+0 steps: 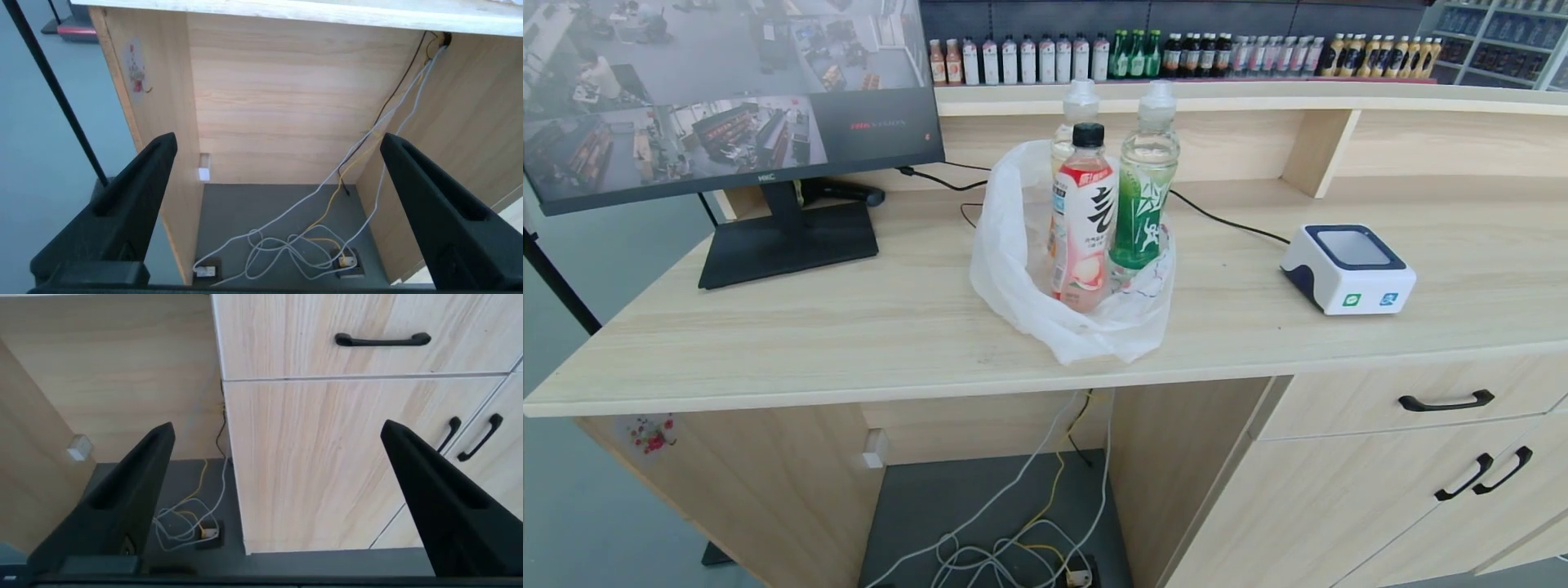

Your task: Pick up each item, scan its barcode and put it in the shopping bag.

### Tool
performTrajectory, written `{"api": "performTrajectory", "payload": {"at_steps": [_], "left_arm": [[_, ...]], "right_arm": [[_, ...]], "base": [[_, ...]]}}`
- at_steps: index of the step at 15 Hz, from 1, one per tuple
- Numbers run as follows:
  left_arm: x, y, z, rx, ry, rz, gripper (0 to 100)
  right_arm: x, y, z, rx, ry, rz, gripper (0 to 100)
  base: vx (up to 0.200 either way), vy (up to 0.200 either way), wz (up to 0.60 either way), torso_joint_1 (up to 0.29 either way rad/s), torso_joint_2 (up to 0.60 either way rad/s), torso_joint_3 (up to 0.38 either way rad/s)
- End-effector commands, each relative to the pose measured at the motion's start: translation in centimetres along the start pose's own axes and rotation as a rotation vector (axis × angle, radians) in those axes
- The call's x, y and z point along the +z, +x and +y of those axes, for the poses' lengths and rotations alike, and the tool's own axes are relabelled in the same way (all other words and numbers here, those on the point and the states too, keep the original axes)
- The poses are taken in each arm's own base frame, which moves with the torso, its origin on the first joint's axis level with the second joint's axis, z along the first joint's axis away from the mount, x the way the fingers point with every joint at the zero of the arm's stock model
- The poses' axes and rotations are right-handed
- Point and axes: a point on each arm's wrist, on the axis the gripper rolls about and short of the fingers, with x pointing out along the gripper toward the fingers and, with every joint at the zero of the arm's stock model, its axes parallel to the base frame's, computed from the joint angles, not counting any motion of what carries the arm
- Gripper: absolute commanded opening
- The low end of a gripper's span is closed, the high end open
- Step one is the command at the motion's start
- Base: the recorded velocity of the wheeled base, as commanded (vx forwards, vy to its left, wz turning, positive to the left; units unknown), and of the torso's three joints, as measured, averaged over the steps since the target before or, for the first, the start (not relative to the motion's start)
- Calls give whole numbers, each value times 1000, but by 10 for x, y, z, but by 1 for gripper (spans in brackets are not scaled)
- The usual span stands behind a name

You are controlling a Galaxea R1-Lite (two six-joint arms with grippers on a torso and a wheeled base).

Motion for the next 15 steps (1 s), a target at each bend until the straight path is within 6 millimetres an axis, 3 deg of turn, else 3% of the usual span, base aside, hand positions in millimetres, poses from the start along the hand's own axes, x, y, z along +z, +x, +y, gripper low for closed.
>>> {"api": "performTrajectory", "payload": {"at_steps": [1,15], "left_arm": [[0,0,0,0,-1,0,100],[0,0,0,0,-2,0,100]], "right_arm": [[0,0,0,0,0,2,100],[0,0,0,-1,-12,2,100]], "base": [[0,-200,0,17,-2,-2],[0,-200,0,4,3,1]]}}
